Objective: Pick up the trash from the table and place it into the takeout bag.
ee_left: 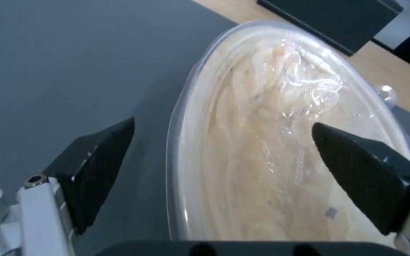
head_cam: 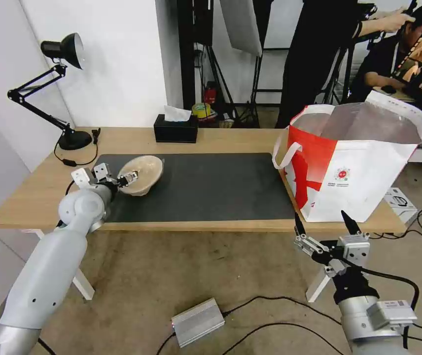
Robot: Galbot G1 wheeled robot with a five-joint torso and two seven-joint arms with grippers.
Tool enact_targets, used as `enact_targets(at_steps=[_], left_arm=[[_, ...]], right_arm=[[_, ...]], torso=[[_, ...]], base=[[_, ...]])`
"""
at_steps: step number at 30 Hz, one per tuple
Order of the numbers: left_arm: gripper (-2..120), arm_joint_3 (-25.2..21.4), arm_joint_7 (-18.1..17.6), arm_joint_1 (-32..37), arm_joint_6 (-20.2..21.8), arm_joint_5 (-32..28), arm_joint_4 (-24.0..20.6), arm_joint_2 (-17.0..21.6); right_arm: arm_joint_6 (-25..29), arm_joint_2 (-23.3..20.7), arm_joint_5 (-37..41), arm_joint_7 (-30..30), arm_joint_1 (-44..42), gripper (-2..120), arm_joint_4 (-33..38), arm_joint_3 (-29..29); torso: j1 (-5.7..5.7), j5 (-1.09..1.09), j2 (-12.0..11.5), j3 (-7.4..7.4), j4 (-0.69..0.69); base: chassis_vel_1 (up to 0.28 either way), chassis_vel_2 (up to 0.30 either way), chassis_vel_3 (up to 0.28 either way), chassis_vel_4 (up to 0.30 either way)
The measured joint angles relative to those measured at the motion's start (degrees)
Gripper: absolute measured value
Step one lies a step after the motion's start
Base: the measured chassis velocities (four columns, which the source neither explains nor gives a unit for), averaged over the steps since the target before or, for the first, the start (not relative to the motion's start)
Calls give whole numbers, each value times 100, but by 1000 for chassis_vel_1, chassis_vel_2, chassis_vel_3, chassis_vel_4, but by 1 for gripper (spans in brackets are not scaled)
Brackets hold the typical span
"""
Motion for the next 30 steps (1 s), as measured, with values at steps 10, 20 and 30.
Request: enact_targets(at_steps=[10,20,30], left_arm=[[100,20,-82,-35,146,-62,63,-39],[87,19,-384,-53,310,-298,32,-145],[54,23,-482,-43,350,-342,-8,-183]], right_arm=[[4,-7,6,6,5,100,0,0],[7,-8,10,12,5,100,10,-1],[8,-8,13,13,14,100,11,-6]], torso=[[0,0,0,0,0],[0,0,0,0,0],[0,1,0,0,-1]], base=[[0,0,0,0],[0,0,0,0],[0,0,0,0]])
